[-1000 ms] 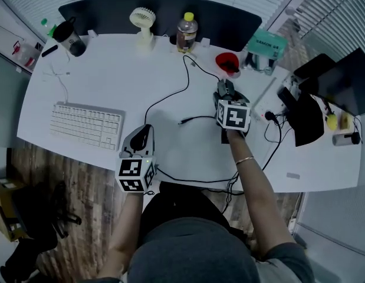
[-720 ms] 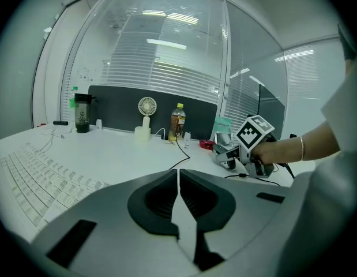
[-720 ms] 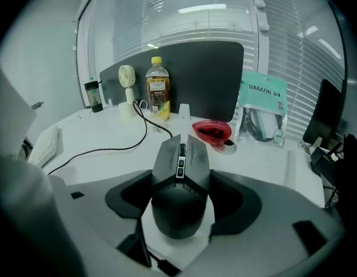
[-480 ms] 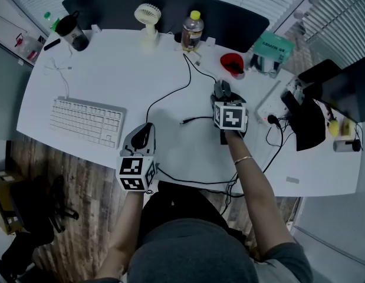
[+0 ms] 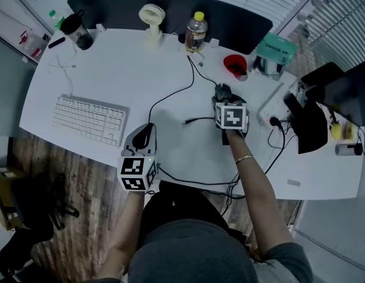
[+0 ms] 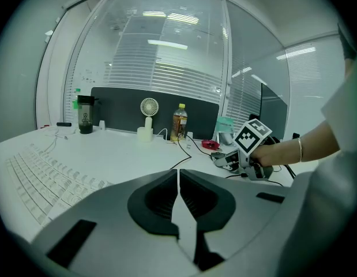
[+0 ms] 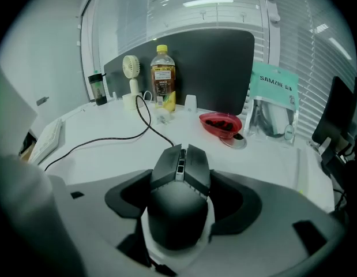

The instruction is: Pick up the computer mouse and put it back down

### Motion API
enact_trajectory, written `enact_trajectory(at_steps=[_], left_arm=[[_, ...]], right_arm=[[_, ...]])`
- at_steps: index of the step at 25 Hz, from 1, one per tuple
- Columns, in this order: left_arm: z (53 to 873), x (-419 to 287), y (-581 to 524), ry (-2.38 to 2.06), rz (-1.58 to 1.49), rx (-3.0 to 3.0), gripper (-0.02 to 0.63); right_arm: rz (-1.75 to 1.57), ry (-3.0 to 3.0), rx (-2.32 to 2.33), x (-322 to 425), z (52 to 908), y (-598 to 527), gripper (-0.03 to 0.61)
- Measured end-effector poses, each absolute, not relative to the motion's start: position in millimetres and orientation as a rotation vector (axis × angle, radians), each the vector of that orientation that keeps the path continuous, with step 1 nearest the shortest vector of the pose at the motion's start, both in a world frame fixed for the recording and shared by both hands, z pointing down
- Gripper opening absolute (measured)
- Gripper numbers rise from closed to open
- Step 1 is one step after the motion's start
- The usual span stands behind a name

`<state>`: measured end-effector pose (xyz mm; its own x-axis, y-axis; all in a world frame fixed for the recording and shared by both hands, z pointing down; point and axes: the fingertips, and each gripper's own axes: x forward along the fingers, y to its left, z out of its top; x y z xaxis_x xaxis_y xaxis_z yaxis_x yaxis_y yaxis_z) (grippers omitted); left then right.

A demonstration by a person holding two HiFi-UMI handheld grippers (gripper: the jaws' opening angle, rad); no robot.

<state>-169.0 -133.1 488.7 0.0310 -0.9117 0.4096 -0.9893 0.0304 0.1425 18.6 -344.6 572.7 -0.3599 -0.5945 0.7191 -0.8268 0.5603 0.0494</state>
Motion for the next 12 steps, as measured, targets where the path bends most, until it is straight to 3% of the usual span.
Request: enact_trajectory(at_steps=[12], left_arm=[[492.9, -169.8, -129.6, -1.921, 0.270, 1.915, 0.031]], right_arm=[[0.451, -2.120, 1.115, 16.7, 575.0, -345.1, 0.311]])
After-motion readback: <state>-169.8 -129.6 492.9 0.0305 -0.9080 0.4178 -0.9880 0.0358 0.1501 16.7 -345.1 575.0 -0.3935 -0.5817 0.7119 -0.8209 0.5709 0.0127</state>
